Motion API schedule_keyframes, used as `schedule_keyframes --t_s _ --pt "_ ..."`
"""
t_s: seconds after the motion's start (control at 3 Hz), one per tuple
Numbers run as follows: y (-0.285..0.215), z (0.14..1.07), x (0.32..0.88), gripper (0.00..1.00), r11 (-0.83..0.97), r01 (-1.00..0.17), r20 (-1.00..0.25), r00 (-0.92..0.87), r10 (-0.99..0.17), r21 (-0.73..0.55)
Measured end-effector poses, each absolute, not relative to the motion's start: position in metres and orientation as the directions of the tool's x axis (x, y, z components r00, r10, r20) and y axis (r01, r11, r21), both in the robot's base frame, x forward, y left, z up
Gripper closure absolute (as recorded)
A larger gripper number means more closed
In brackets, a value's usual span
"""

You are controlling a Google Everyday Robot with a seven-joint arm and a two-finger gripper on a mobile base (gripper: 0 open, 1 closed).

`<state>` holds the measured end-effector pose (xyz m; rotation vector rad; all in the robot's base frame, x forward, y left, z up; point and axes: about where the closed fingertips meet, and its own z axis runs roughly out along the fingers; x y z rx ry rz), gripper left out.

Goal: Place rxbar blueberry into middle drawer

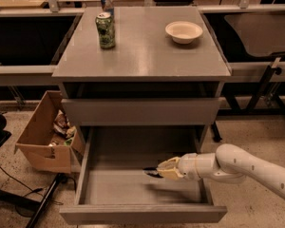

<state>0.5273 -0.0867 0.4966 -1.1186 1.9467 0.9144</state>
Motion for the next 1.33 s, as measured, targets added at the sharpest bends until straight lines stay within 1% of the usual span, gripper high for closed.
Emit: schedule_keyframes --t_s 0.33,1.0,1.33 --pt "-0.0867 0.4966 0.5273 0.62 0.377 -0.898 -0.833 -0.380 -0.402 0.228" --pt "-0.0866 0.4966 0.5273 0.14 0.377 -0.898 -0.833 -0.380 -0.402 0.228" --pt "-0.0866 0.4966 0.5273 0.00 0.377 -0.898 -0.833 -0.380 -0.402 0.228"
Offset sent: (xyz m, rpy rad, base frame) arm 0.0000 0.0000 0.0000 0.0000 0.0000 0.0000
